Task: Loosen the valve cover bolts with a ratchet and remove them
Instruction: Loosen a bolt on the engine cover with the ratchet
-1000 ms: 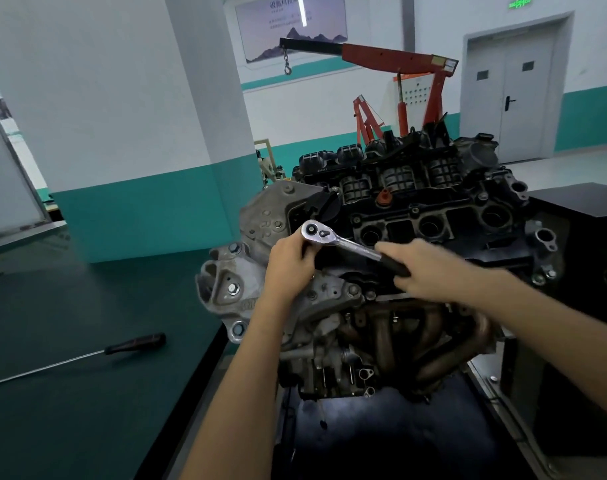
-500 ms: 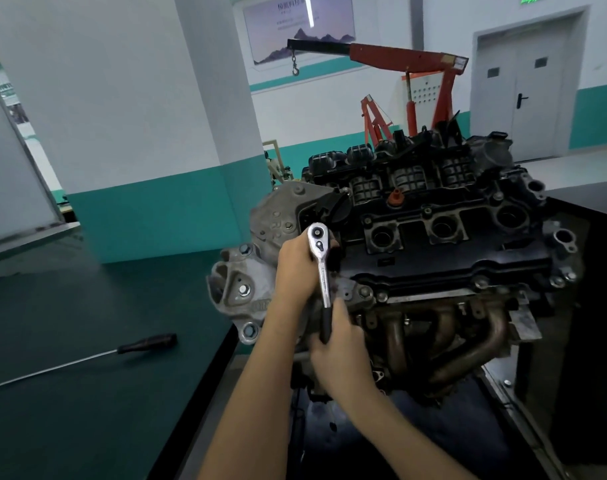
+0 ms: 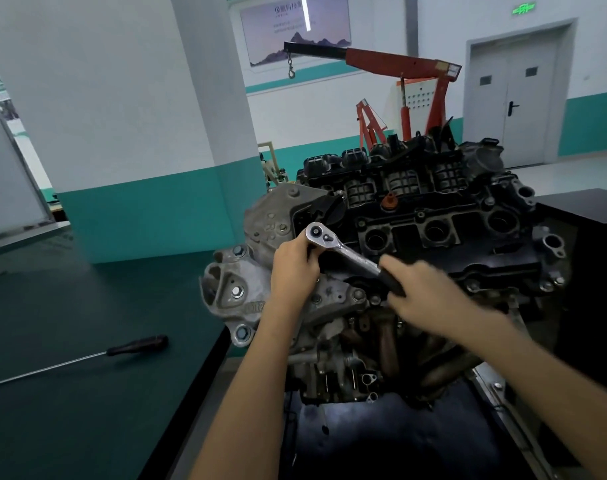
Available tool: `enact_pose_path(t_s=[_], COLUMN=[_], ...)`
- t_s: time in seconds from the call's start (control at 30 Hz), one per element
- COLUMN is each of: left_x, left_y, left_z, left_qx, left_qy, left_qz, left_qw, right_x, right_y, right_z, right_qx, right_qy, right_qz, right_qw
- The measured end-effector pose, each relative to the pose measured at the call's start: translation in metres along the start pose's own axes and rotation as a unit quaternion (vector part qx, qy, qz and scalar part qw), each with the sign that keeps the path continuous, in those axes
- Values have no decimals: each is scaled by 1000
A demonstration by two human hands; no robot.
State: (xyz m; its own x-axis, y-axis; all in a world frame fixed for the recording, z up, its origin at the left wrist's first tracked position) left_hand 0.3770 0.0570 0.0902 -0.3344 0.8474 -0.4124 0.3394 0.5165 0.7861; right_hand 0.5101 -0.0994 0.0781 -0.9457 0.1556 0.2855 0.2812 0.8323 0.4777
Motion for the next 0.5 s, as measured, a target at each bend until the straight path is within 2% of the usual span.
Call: enact_pose_path(t_s=[0.07,0.1,0.23,0.3,0.37,0.43,0.5], left_x=[0,1,7,5,2,1,-1], left_y=[1,2,4,3,1,1,1], left_z=[1,1,2,-1,-4,-5,-6], left_qx=[8,17,57,58,60,77,83], left_qy=[14,17,-1,-33,-56,-60,-46], left_qz=[-2,-4,-28,-24,-7,17,30], left_qw=[1000,1000,998,997,997,995,995], right_x=[32,50,110,107,82,46,10], right_y=[-27,-33,-33,-32,-31,-27,-9], right_z=[34,49,90,89,73,44,9], right_qx=[13,2,-48,-35,2,46,65], right_qy=[190,250,340,343,306,246,139], right_qz=[66,90,154,159,120,56,-1], right_qw=[980,964,926,925,945,966,988])
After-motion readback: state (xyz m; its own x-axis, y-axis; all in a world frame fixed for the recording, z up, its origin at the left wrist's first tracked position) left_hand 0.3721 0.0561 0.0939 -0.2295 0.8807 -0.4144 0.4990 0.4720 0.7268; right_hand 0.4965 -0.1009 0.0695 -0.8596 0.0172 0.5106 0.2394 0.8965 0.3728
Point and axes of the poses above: each hand's wrist, its own y-axis towards the middle knuckle, its own z-axis out of the palm, x = y × z, the point moved 1 cm from there along y, towards the middle knuckle, and after that the axes turned 2 degrees about z, right-handed, at the moved point
